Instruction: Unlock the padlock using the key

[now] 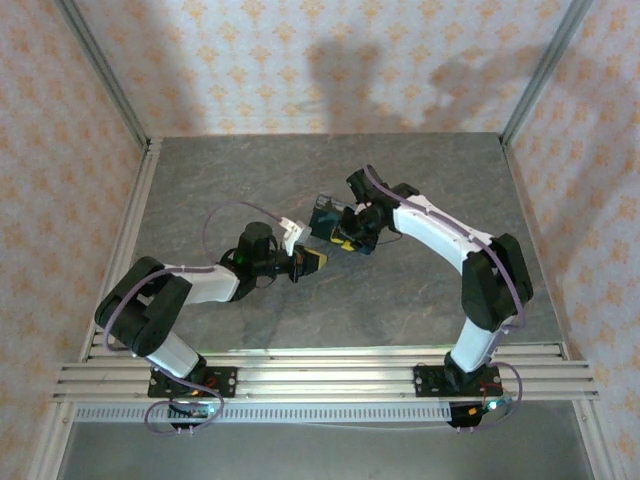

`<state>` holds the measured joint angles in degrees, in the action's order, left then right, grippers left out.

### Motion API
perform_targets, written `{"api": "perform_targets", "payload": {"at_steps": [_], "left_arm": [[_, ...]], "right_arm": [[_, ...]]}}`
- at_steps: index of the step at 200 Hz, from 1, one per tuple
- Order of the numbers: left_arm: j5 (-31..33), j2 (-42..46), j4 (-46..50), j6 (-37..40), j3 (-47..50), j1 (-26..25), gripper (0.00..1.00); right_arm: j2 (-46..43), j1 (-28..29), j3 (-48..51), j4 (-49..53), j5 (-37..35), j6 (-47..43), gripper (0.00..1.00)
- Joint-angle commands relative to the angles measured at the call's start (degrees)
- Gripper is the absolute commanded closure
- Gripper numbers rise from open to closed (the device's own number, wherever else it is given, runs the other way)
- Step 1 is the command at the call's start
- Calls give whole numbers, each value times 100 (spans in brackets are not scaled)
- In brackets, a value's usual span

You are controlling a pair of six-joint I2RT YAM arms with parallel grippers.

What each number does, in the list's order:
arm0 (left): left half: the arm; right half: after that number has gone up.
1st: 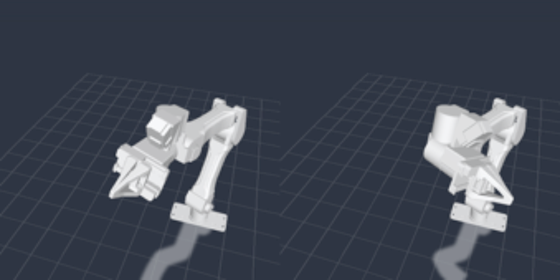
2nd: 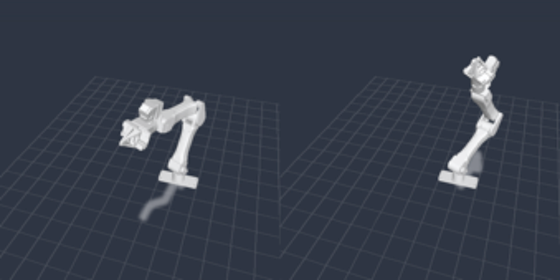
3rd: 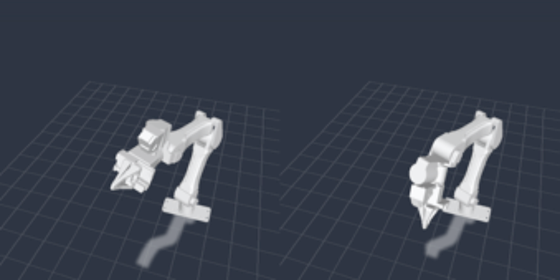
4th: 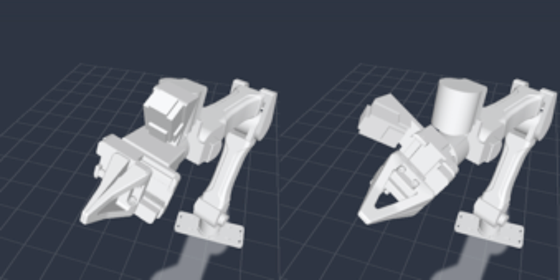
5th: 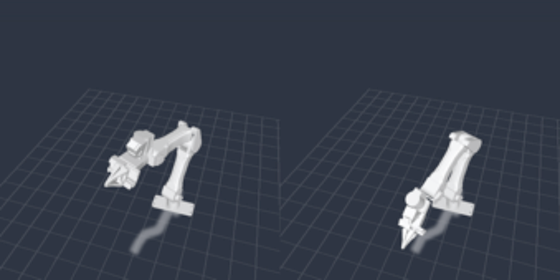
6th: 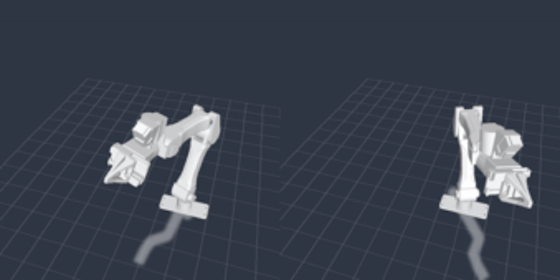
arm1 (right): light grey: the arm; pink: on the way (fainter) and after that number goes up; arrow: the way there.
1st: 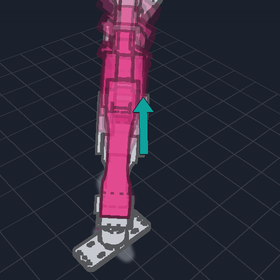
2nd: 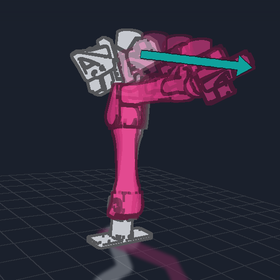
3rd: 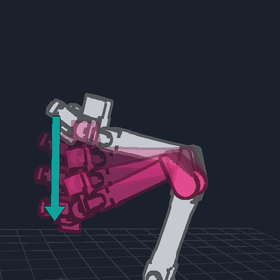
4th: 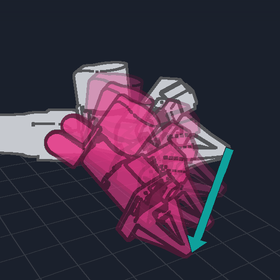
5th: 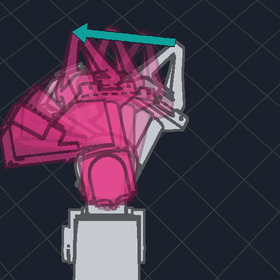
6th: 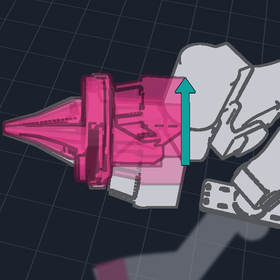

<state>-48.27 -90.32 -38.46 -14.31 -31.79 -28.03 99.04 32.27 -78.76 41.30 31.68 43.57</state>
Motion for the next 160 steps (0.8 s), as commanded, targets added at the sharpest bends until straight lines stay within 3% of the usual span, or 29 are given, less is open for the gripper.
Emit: {"api": "perform_targets", "payload": {"at_steps": [1, 160], "left_arm": [[-182, -134, -482, -68, -174, 44, 100], [-682, -884, -1552, -670, -389, 237, 100]], "right_arm": [[-280, -28, -309, 129, 158, -173, 100], [-157, -132, -268, 175, 413, -428, 100]]}}
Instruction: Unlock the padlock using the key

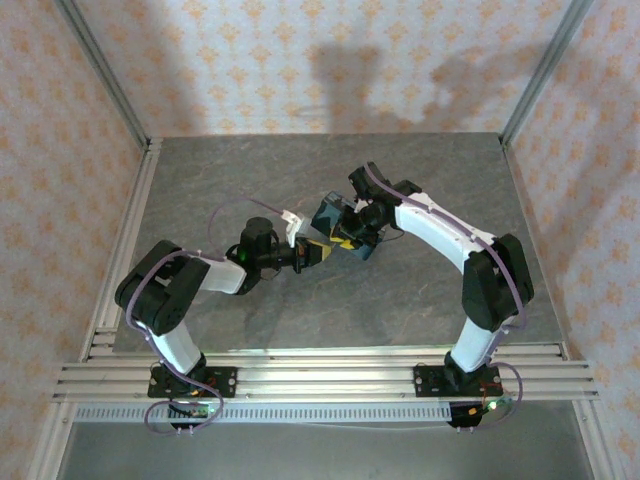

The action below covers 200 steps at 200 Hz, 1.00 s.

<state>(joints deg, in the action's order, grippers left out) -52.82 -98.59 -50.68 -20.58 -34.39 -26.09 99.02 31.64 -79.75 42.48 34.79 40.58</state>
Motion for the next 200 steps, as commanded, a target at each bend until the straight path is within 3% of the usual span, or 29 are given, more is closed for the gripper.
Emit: {"api": "perform_targets", "payload": {"at_steps": [1, 200], "left_arm": [[-228, -61, -329, -43, -129, 42, 100], [-202, -57, -445, -163, -147, 71, 100]], "right_arm": [[-155, -69, -171, 53, 105, -129, 100], [-122, -130, -46, 48, 428, -440, 100]]}}
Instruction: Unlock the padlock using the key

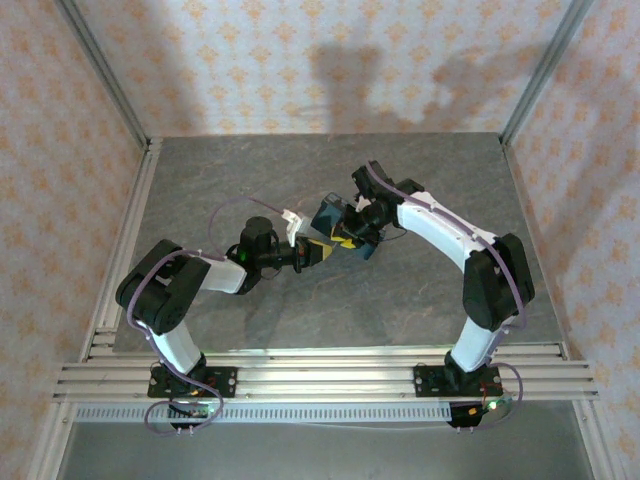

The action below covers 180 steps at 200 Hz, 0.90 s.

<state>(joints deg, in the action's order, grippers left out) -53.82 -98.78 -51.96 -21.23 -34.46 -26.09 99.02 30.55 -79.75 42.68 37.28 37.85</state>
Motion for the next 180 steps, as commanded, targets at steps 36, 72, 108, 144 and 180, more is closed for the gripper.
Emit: {"api": "perform_targets", "payload": {"at_steps": [36, 72, 108, 144, 180], "left_arm": [[-93, -114, -583, -238, -132, 134, 100], [-93, -173, -809, -387, -122, 208, 100], [-59, -306, -1009, -575, -158, 207, 100], [74, -493, -1542, -1070, -108, 193, 100], [280, -502, -1833, -1355, -57, 133, 100]], "right_arm": [[-155, -22, 25, 2, 279, -196, 100], [-155, -22, 55, -13, 425, -249, 100], [-185, -22, 138, -166, 553, -172, 100], [-199, -21, 236, -335, 574, -39, 100], [-212, -22, 409, -535, 580, 78, 100]]}}
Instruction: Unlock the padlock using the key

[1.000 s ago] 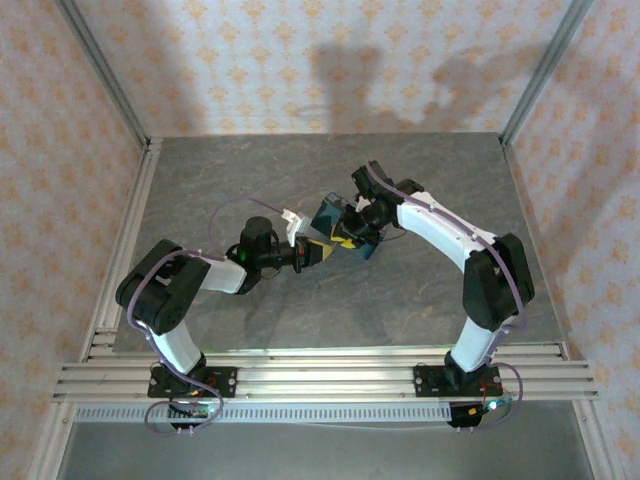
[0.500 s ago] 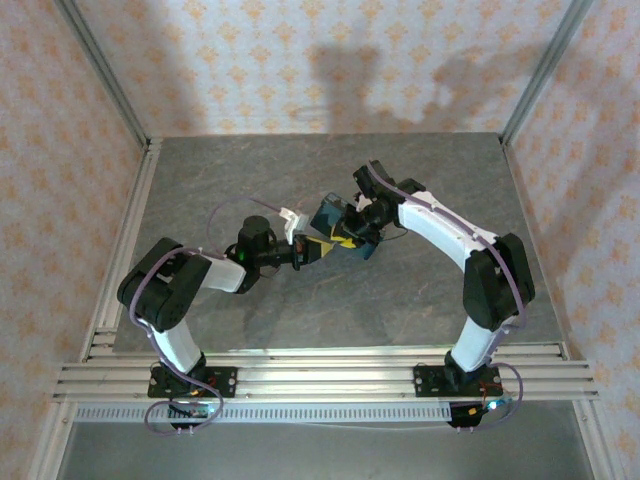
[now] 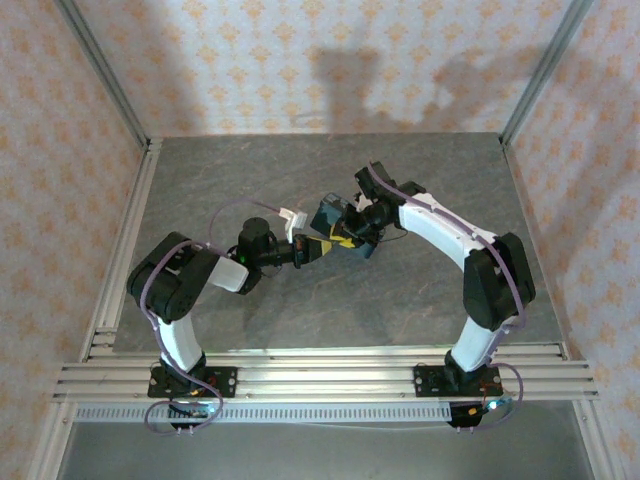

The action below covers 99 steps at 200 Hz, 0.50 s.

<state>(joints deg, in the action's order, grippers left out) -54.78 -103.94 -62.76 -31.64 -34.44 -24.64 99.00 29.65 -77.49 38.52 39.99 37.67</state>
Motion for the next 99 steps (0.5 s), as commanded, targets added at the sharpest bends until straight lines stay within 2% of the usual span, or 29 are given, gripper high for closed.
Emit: {"api": "perform_targets", "payload": {"at_steps": [1, 64, 99], "left_arm": [[383, 14, -750, -320, -61, -17, 100], [689, -13, -479, -420, -49, -212, 100], [841, 30, -306, -389, 109, -214, 89]], "right_arm": [[-212, 72, 187, -123, 313, 98, 100], [-335, 67, 606, -641, 190, 350, 100], [-399, 72, 783, -782, 3, 390, 100]]}}
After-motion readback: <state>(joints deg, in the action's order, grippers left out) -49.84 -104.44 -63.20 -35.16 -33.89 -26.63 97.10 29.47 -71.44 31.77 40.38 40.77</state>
